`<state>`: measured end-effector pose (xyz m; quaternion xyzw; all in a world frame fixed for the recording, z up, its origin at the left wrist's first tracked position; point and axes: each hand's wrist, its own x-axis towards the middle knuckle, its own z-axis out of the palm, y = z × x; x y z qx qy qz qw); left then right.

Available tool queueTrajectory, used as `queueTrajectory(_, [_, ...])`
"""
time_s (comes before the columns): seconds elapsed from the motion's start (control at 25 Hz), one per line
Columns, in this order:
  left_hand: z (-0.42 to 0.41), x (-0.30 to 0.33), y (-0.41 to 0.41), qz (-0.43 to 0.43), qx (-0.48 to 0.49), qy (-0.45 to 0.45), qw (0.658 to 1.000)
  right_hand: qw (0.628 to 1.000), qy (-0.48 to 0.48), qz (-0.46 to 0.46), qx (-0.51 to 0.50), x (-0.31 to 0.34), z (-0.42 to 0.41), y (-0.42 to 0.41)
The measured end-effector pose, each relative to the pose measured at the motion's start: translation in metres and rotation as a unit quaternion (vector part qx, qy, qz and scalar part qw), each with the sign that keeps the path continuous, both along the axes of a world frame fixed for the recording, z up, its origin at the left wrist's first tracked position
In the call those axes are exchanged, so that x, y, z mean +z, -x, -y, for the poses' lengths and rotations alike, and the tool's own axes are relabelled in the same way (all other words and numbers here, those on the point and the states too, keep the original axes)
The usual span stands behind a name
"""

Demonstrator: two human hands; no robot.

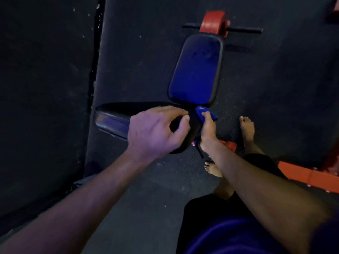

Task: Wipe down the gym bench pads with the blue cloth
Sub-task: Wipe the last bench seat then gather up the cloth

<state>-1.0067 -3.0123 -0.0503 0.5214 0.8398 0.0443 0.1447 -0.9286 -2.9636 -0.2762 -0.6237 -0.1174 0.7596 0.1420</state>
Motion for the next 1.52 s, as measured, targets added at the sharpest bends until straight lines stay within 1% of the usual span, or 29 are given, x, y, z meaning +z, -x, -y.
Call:
queueTrajectory(0.08, [0.0, 0.002, 0.001, 0.015, -0.029, 0.015, 0.999, 0.999, 0.03, -0.006, 0.013, -0.03, -0.004, -0.001])
queueTrajectory(0.16, [-0.003, 0.0, 0.001, 0.002, -0.035, 0.026, 0.999, 0.998, 0.046, -0.001, 0.051, -0.058, -0.012, -0.005])
queueTrajectory(0.24, [-0.002, -0.001, 0.0, -0.015, -0.036, 0.024, 0.999, 0.994, 0.047, 0.005, 0.094, -0.061, -0.028, -0.006])
queueTrajectory(0.32, [-0.002, -0.002, -0.001, -0.024, -0.036, 0.023, 0.999, 0.992, 0.04, 0.005, 0.121, -0.094, -0.035, -0.01])
queueTrajectory(0.4, [-0.003, -0.003, 0.0, -0.035, -0.04, 0.021, 0.998, 0.986, 0.064, -0.016, 0.155, -0.124, -0.035, -0.009])
queueTrajectory(0.48, [-0.004, -0.002, -0.002, -0.031, -0.038, 0.023, 0.999, 0.987, 0.066, -0.007, 0.149, -0.097, -0.026, -0.013])
queueTrajectory(0.56, [-0.002, -0.001, -0.003, -0.041, -0.031, 0.016, 0.999, 0.989, 0.035, 0.016, 0.142, -0.045, -0.013, -0.019])
queueTrajectory(0.64, [-0.005, -0.001, -0.004, -0.037, -0.025, 0.016, 0.999, 0.993, 0.038, -0.007, 0.114, -0.01, -0.004, -0.024])
queueTrajectory(0.72, [-0.004, -0.001, -0.003, -0.037, -0.024, 0.019, 0.999, 0.994, 0.04, -0.018, 0.101, -0.013, -0.003, -0.021])
queueTrajectory(0.84, [-0.003, -0.004, -0.004, -0.035, -0.011, 0.018, 0.999, 0.996, 0.035, 0.001, 0.079, -0.07, -0.012, -0.004])
queueTrajectory(0.92, [-0.004, -0.005, -0.002, -0.03, -0.013, 0.019, 0.999, 0.993, 0.048, -0.001, 0.109, -0.106, -0.019, -0.002])
queueTrajectory(0.96, [-0.004, -0.006, -0.002, -0.033, -0.014, 0.02, 0.999, 0.991, 0.051, -0.003, 0.127, -0.109, -0.023, -0.005])
queueTrajectory(1.08, [-0.002, -0.007, 0.0, -0.042, -0.015, 0.02, 0.999, 0.985, 0.047, -0.002, 0.165, -0.102, -0.034, -0.011])
queueTrajectory(1.16, [-0.003, -0.007, -0.001, -0.038, -0.021, 0.017, 0.999, 0.984, 0.059, -0.014, 0.167, -0.106, -0.038, -0.01])
queueTrajectory(1.2, [-0.002, -0.007, -0.001, -0.037, -0.021, 0.016, 0.999, 0.984, 0.069, -0.021, 0.165, -0.096, -0.037, -0.01])
queueTrajectory(1.24, [-0.001, -0.007, -0.001, -0.037, -0.021, 0.013, 0.999, 0.984, 0.078, -0.011, 0.162, -0.09, -0.031, -0.01])
queueTrajectory(1.32, [-0.001, -0.01, 0.002, -0.037, -0.018, 0.006, 0.999, 0.988, 0.071, 0.014, 0.136, -0.059, -0.02, -0.017])
queueTrajectory(1.4, [0.001, -0.011, 0.0, -0.035, -0.017, 0.006, 0.999, 0.992, 0.06, 0.002, 0.109, -0.04, -0.009, -0.022])
queueTrajectory(1.48, [0.003, -0.009, -0.002, -0.037, -0.017, -0.002, 0.999, 0.993, 0.048, 0.008, 0.109, -0.046, -0.009, -0.019])
queueTrajectory(1.52, [0.002, -0.009, -0.001, -0.038, -0.015, -0.004, 0.999, 0.993, 0.043, 0.008, 0.112, -0.071, -0.013, -0.014])
